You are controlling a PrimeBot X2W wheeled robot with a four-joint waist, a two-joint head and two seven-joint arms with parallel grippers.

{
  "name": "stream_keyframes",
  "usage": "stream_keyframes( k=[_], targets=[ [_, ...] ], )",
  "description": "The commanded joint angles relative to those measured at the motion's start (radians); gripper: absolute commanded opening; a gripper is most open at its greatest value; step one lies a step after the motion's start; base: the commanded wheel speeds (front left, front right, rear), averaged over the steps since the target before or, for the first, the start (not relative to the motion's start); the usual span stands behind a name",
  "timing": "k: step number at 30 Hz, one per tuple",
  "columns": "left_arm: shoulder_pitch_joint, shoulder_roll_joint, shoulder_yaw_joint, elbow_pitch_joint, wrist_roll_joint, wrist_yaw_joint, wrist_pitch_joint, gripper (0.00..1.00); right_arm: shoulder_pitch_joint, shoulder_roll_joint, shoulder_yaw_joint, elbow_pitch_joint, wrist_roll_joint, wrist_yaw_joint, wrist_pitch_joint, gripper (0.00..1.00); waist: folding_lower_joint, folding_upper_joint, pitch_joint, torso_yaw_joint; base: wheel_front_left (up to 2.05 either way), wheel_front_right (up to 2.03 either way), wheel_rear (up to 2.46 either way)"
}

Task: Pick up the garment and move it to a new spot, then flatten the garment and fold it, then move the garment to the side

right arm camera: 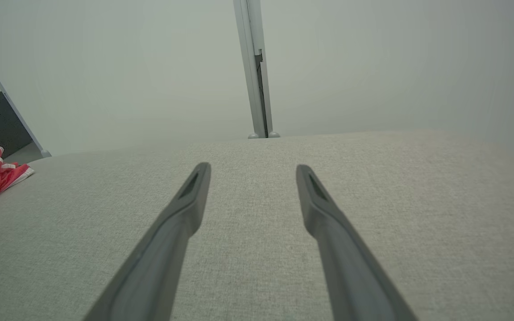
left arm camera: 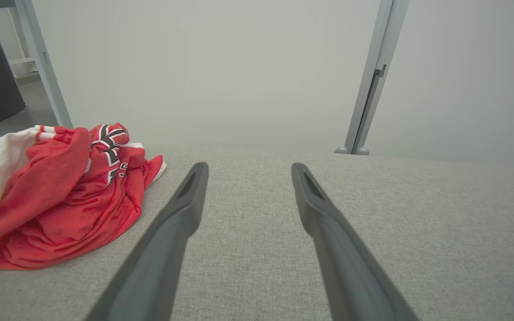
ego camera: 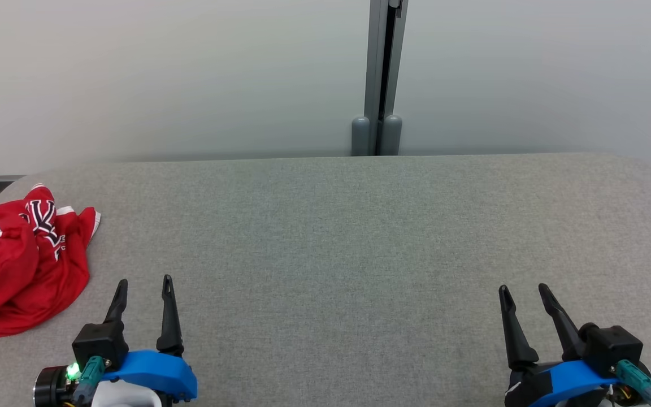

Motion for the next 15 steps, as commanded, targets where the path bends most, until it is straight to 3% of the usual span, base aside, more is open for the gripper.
stream_keyframes(
  k=[1,9,15],
  targets=[
    [-0.004,0.006,-0.001,0.003,0.015,0.006,-0.003,1.00,-0.010,-0.009,0.001,0.004,-0.022,0.002,-0.009,1.00,0.0000,0.0000,-0.002,-0.002,0.00,0.00,0.00],
    [0.008,0.009,-0.006,0.005,0.051,0.018,0.011,1.00,-0.013,-0.009,-0.008,0.028,-0.073,0.002,-0.024,1.00,0.0000,0.0000,-0.014,-0.002,0.00,0.00,0.00],
    [0.014,0.013,0.004,-0.003,0.022,0.018,0.044,1.00,-0.015,-0.009,-0.012,0.046,-0.046,0.002,-0.018,1.00,0.0000,0.0000,-0.018,-0.001,0.00,0.00,0.00]
  ],
)
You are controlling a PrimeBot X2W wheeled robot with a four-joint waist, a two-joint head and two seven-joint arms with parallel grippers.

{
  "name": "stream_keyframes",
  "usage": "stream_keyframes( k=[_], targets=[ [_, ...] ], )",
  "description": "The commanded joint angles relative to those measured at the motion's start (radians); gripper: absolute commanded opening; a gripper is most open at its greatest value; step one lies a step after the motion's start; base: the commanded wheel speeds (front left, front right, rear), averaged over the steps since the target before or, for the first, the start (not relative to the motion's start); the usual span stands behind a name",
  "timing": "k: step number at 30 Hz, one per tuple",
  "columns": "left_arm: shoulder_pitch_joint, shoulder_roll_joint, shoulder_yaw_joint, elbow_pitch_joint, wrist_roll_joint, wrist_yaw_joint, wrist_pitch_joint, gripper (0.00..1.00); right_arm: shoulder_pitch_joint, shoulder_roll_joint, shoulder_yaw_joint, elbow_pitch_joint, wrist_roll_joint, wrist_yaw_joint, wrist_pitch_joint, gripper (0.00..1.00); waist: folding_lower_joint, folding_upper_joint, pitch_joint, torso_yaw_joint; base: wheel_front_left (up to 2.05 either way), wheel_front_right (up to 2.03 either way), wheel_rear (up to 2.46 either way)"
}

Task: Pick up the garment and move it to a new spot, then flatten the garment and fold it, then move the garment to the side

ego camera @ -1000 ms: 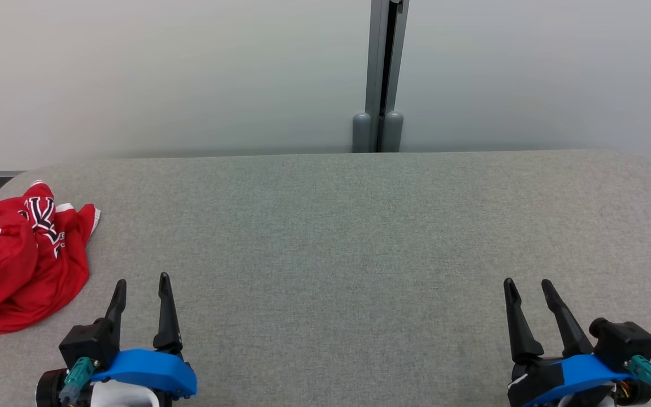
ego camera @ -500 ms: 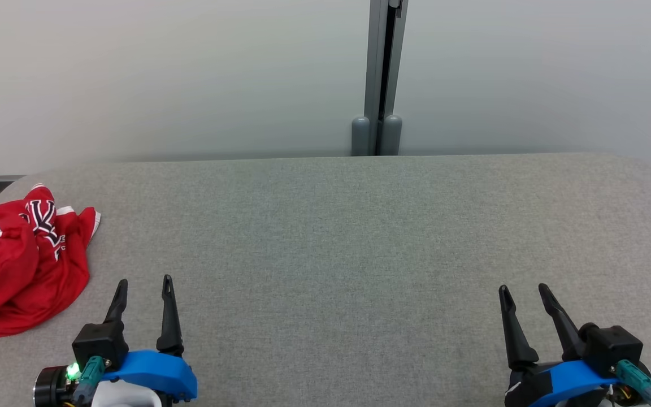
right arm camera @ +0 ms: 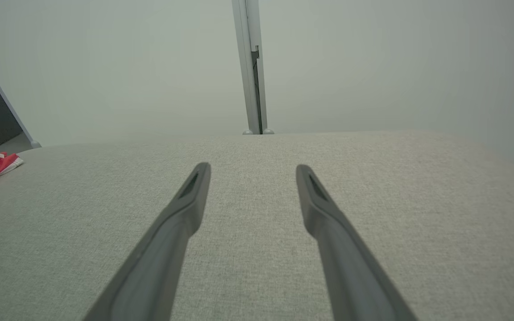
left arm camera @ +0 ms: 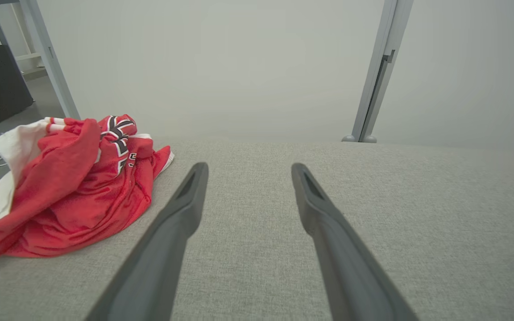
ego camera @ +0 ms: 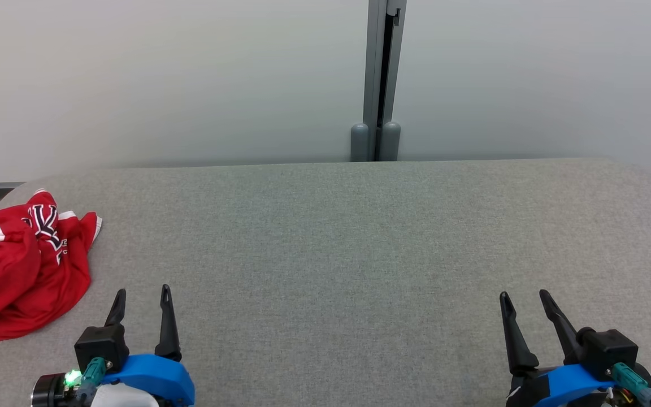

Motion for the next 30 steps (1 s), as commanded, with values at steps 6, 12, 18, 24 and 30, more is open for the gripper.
stream_keyframes(
  k=[6,12,18,24,30],
  targets=[
    [0.008,0.009,0.007,-0.013,-0.023,0.004,0.016,1.00,-0.014,-0.007,-0.011,0.009,0.011,0.001,0.009,1.00,0.0000,0.0000,0.000,0.001,0.00,0.00,0.00],
    [0.015,0.010,0.004,-0.019,-0.031,0.009,0.018,1.00,-0.011,-0.007,-0.010,0.009,0.017,0.001,0.014,1.00,0.0000,0.0000,0.000,0.001,0.00,0.00,0.00],
    [0.016,0.013,-0.001,-0.021,-0.037,0.013,0.016,1.00,-0.009,-0.007,-0.009,0.007,0.023,0.001,0.016,1.00,0.0000,0.0000,0.002,0.005,0.00,0.00,0.00],
    [0.004,0.019,-0.005,-0.022,-0.036,0.020,0.009,1.00,-0.003,-0.007,-0.011,0.005,0.031,0.001,0.014,1.00,0.0000,0.0000,0.006,0.035,0.00,0.00,0.00],
    [-0.003,0.027,-0.009,-0.027,-0.035,0.027,0.011,1.00,0.002,-0.007,0.001,0.006,0.043,0.001,0.012,1.00,0.0000,0.0000,0.011,0.080,0.00,0.00,0.00]
  ],
)
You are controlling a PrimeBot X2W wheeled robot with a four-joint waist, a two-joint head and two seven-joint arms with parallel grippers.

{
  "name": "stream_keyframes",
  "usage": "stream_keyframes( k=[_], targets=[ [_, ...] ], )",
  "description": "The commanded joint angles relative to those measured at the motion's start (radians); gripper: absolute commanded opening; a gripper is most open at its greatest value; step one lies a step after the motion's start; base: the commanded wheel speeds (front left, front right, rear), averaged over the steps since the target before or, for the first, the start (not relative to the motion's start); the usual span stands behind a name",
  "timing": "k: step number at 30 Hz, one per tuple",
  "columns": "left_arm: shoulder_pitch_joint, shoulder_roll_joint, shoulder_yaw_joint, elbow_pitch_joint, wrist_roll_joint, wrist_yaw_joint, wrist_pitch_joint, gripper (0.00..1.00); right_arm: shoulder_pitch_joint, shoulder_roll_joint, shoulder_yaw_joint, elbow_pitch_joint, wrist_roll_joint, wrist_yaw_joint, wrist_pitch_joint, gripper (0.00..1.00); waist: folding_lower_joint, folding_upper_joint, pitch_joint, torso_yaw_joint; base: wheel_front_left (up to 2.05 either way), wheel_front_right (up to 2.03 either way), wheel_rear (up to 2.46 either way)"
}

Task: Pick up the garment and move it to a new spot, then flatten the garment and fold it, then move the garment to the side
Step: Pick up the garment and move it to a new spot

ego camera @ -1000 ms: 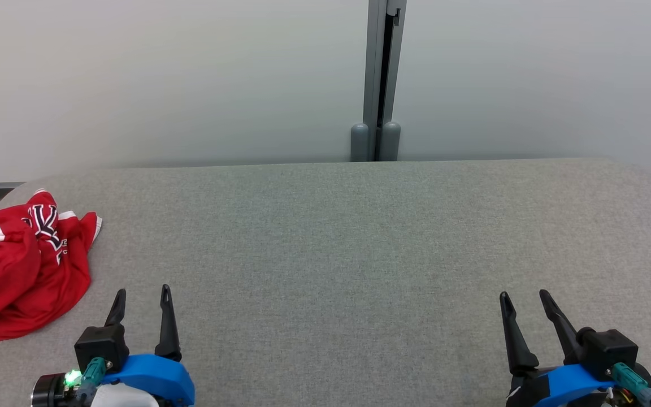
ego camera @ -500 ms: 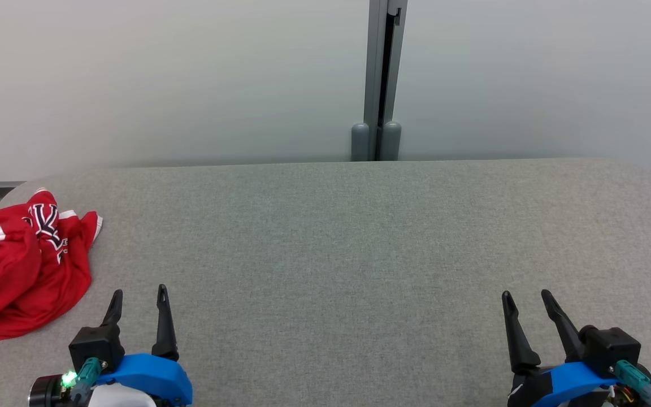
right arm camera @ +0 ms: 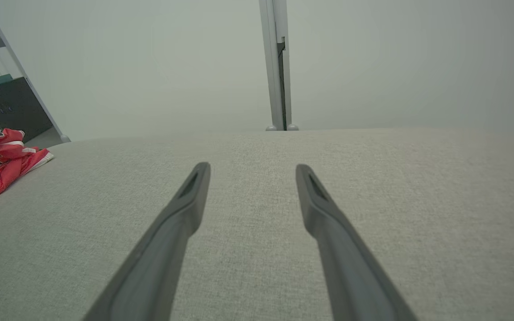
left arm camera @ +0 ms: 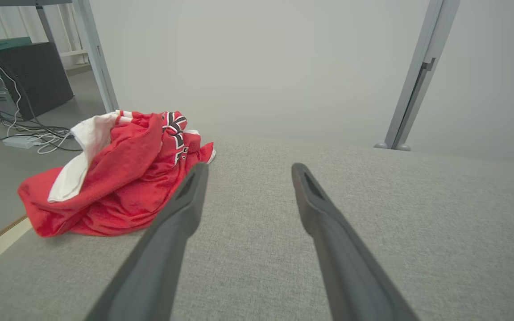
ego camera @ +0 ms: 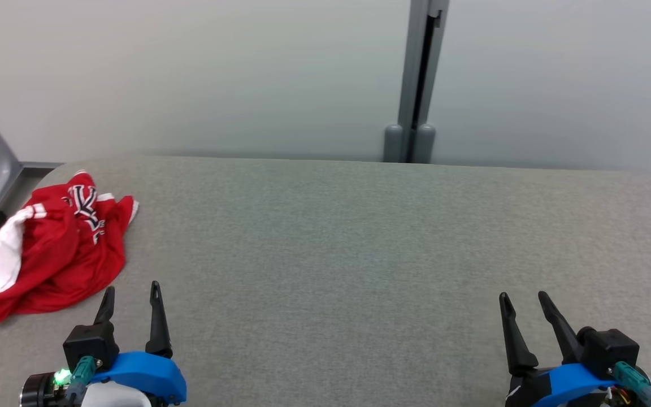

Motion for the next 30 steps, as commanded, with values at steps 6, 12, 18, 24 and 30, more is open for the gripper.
stream_keyframes(
  k=[6,12,18,24,30],
  targets=[
    [-0.006,0.016,0.005,-0.014,-0.008,0.013,-0.006,1.00,0.002,-0.006,0.019,0.003,0.020,0.000,-0.007,1.00,0.0000,0.0000,0.009,0.077,0.00,0.00,0.00],
    [-0.001,0.029,0.008,-0.025,-0.009,0.022,-0.001,1.00,0.000,-0.007,0.025,0.007,0.022,0.000,-0.008,1.00,0.0000,0.0000,0.012,0.159,0.00,0.00,0.00],
    [-0.006,0.044,0.014,-0.043,-0.005,0.036,-0.011,1.00,-0.002,-0.006,0.030,0.012,0.029,0.000,-0.011,1.00,0.0000,0.0000,0.019,0.247,0.00,0.00,0.00],
    [0.000,0.054,0.023,-0.053,-0.015,0.047,-0.012,1.00,-0.007,-0.006,0.032,0.008,0.028,0.000,-0.014,1.00,0.0000,0.0000,0.026,0.317,0.00,0.00,0.00],
    [0.007,0.061,0.026,-0.062,-0.022,0.055,-0.015,1.00,-0.014,-0.007,0.036,0.009,0.026,0.000,-0.015,1.00,0.0000,0.0000,0.031,0.370,0.00,0.00,0.00]
  ],
)
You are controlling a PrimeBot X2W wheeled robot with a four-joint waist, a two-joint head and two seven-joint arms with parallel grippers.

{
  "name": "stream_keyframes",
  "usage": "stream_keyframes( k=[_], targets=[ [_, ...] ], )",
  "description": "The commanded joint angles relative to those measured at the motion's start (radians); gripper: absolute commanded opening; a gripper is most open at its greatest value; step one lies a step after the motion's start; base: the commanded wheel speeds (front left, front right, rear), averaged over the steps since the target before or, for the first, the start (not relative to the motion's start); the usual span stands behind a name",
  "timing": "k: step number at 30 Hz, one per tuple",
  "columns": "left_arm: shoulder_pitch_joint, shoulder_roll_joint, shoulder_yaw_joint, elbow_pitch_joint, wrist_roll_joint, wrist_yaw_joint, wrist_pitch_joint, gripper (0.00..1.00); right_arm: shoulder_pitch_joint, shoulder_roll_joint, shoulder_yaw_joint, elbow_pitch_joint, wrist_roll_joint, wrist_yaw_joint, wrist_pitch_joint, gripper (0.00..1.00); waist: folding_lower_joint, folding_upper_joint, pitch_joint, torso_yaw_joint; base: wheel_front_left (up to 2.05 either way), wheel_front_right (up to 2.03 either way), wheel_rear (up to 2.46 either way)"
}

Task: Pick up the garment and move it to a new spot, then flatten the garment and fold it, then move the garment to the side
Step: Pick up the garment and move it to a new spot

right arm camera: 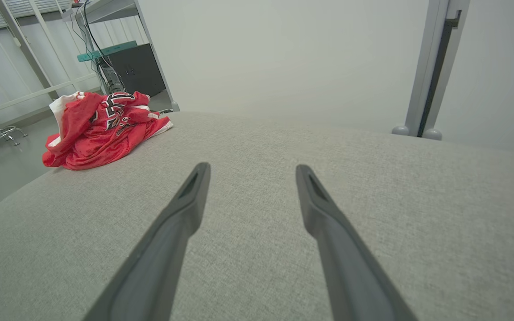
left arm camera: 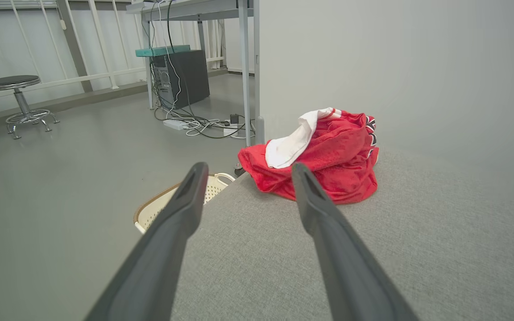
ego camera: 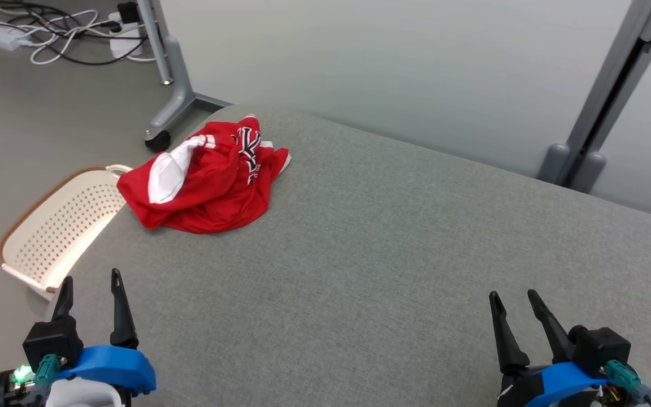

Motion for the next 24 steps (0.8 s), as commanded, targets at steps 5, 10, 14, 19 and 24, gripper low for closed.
stream_keyframes(
  k=[5,10,14,19,24],
  targets=[
    [0.013,0.011,0.003,-0.003,-0.010,0.008,-0.010,1.00,-0.013,-0.007,0.007,0.006,0.001,0.000,-0.005,1.00,0.0000,0.0000,0.005,0.020,0.00,0.00,0.00],
    [0.024,0.018,0.006,-0.018,-0.014,0.015,-0.009,1.00,-0.009,-0.007,0.002,0.009,-0.006,0.000,-0.006,1.00,0.0000,0.0000,0.006,0.012,0.00,0.00,0.00],
    [0.013,0.020,0.005,-0.014,-0.021,0.011,-0.009,1.00,-0.016,-0.007,-0.002,0.003,-0.018,0.000,-0.004,1.00,0.0000,0.0000,0.017,-0.007,0.00,0.00,0.00],
    [-0.059,0.029,0.001,-0.009,-0.025,0.008,-0.011,1.00,-0.032,-0.007,-0.018,-0.019,-0.049,0.000,0.008,1.00,0.0000,0.0000,0.053,-0.040,0.00,0.00,0.00],
    [-0.182,0.062,0.038,0.012,-0.048,0.002,-0.020,1.00,-0.060,-0.007,-0.041,-0.063,-0.097,0.000,0.028,1.00,0.0000,0.0000,0.113,-0.103,0.00,0.00,0.00]
  ],
)
